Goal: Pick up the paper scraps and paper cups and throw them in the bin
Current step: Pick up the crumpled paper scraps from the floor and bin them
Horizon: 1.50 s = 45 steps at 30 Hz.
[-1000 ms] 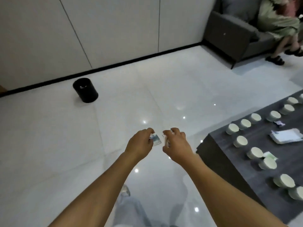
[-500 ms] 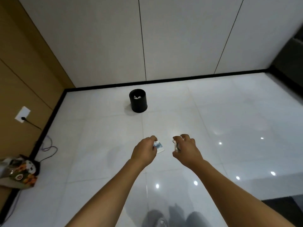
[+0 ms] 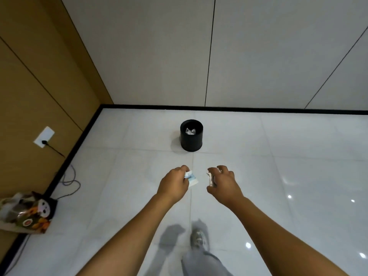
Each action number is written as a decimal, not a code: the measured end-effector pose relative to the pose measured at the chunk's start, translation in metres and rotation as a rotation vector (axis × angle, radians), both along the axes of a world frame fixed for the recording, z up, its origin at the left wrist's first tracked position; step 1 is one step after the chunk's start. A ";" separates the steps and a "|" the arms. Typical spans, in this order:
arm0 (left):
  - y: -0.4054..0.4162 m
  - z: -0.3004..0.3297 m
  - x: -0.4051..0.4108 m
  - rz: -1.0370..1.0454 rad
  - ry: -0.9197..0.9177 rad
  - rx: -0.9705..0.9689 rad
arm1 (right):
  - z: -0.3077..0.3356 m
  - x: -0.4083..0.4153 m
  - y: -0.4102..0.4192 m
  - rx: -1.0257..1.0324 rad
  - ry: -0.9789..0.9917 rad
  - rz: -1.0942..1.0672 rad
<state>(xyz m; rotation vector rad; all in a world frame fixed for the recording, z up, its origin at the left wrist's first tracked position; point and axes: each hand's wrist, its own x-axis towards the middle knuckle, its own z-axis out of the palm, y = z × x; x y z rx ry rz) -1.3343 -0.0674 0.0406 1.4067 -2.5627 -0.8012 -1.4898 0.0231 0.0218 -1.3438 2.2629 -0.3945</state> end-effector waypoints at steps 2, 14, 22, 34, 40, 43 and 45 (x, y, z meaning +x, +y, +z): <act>-0.046 0.002 -0.020 0.014 -0.010 0.001 | 0.001 -0.021 -0.049 -0.001 -0.003 0.004; -0.294 -0.007 -0.083 0.011 -0.016 0.038 | -0.005 -0.097 -0.292 0.057 -0.028 -0.015; -0.463 -0.024 -0.119 -0.159 -0.055 0.068 | -0.025 -0.116 -0.436 0.075 -0.103 -0.183; -0.606 -0.074 -0.229 -0.270 -0.120 0.220 | -0.066 -0.205 -0.554 0.204 -0.170 -0.320; -0.663 -0.118 -0.298 -0.253 -0.159 0.254 | -0.111 -0.268 -0.617 0.254 -0.216 -0.344; -0.688 -0.148 -0.331 -0.248 -0.176 0.273 | -0.142 -0.292 -0.642 0.271 -0.250 -0.377; -0.702 -0.171 -0.349 -0.250 -0.205 0.287 | -0.167 -0.303 -0.655 0.280 -0.266 -0.406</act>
